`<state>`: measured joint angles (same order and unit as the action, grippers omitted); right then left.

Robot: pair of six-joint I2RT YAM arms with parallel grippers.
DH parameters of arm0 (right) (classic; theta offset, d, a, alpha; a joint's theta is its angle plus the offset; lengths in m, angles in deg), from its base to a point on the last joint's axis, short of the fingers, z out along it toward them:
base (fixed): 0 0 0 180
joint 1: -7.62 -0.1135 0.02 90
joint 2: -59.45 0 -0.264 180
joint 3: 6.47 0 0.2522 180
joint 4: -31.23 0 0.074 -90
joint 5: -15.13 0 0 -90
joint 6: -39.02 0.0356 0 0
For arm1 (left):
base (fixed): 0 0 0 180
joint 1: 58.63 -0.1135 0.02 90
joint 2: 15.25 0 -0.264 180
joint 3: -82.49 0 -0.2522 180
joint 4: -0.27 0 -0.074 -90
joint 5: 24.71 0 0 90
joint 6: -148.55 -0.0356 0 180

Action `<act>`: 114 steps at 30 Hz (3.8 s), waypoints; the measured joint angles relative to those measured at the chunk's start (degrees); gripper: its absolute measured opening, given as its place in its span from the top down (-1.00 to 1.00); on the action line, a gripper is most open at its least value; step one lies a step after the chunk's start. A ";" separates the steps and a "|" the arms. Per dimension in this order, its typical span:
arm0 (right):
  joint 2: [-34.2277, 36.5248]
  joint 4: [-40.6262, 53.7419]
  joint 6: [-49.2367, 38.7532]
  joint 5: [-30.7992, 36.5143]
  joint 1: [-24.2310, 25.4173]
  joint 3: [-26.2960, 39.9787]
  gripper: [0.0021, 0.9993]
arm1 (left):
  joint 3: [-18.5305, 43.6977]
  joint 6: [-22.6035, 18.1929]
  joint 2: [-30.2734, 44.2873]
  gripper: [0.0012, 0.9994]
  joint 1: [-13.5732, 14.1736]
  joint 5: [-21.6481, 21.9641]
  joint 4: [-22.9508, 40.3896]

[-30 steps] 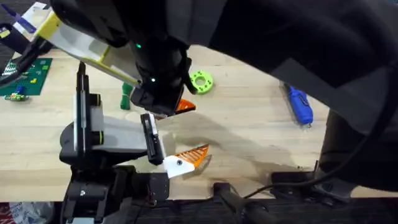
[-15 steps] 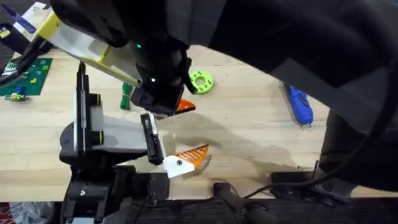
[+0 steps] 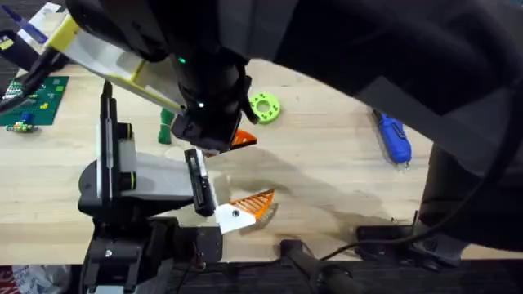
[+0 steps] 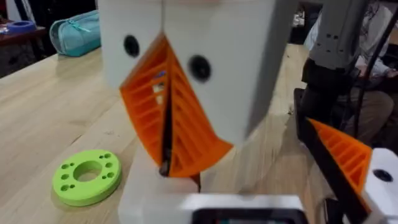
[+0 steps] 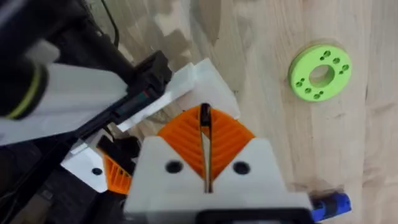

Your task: Pick up the gripper from the table and insert it into the empty holder that is missing its gripper. Then pick up a screw, insert it into the mounting hole, and use the screwdriver to tighten it. Finally, clean up the table by picking up the vegetable and placing it into the bucket.

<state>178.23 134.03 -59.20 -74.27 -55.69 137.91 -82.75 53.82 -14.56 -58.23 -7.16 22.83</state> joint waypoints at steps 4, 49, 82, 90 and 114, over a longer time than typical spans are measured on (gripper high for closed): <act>0.00 -0.14 -0.11 -0.02 0.00 0.00 0.04 | 0.00 0.01 0.00 -0.98 0.00 0.00 -0.01; -7.78 2.07 -1.01 0.20 3.34 -0.18 -0.97 | -0.02 -0.05 0.00 -0.97 0.00 0.04 -0.01; -18.99 3.24 -1.05 0.19 3.54 -0.18 -0.97 | -0.02 -0.05 0.00 -0.97 0.00 0.04 -0.02; -21.31 3.23 -1.05 0.16 3.55 -0.18 -0.97 | -0.02 -0.05 0.00 -0.97 0.00 0.04 -0.02; -21.33 3.25 -1.03 0.17 3.55 -0.18 -0.98 | -0.02 -0.48 -0.01 0.99 0.00 0.09 -0.03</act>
<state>156.90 137.28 -60.24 -74.10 -52.14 137.72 -82.78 53.35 -14.57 -58.23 -7.07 22.80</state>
